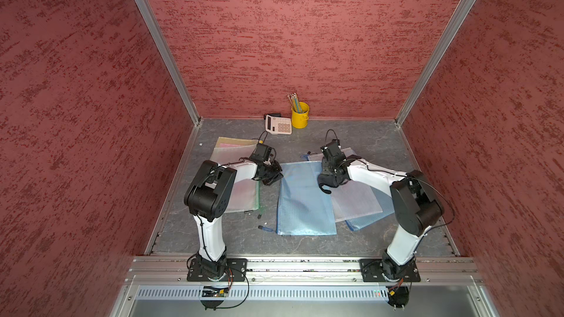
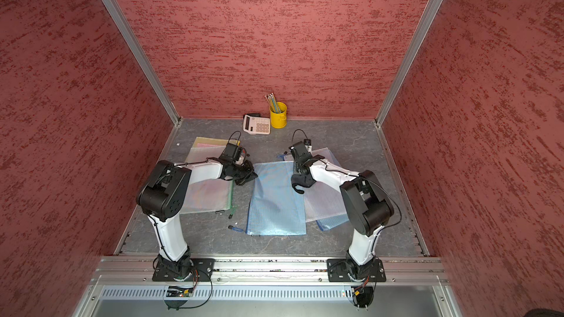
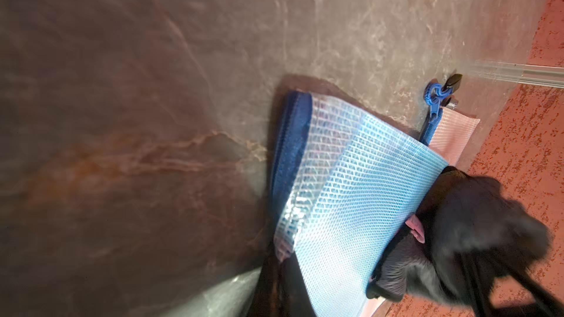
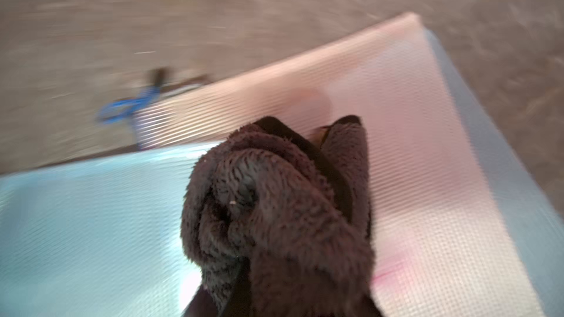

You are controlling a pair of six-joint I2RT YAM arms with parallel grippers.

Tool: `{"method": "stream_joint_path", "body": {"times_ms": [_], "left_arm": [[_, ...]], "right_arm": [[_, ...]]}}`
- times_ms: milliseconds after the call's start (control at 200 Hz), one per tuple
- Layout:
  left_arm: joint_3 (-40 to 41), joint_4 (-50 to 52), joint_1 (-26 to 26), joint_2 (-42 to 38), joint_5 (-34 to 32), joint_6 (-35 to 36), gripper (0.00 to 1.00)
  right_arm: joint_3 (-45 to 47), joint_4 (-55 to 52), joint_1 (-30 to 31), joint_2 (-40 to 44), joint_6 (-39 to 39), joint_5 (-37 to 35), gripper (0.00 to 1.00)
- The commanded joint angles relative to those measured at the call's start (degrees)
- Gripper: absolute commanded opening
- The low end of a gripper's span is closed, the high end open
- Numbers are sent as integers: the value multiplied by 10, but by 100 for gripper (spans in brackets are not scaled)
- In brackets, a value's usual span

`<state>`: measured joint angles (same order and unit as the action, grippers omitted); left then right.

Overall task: Wipe the document bag
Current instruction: Wipe the dirt from the document bag.

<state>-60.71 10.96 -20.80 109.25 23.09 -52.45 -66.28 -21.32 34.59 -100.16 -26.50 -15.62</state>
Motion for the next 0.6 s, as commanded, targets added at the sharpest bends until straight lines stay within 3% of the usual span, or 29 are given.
{"method": "stream_joint_path", "body": {"times_ms": [0,60,286,456,596], "left_arm": [[26,17,2,0,-12,-25,0],[29,2,2,4,-1,-34,0],[40,-25,5,22,35,-51,0],[35,-3,13,18,40,-15,0],[29,12,16,21,42,15,0]], "right_arm": [[-18,43,99,29,23,86,0],[8,88,143,29,37,138,0],[145,164,218,1,-70,148,0],[178,53,308,-24,-174,94,0],[239,-43,387,52,-337,77,0]]}}
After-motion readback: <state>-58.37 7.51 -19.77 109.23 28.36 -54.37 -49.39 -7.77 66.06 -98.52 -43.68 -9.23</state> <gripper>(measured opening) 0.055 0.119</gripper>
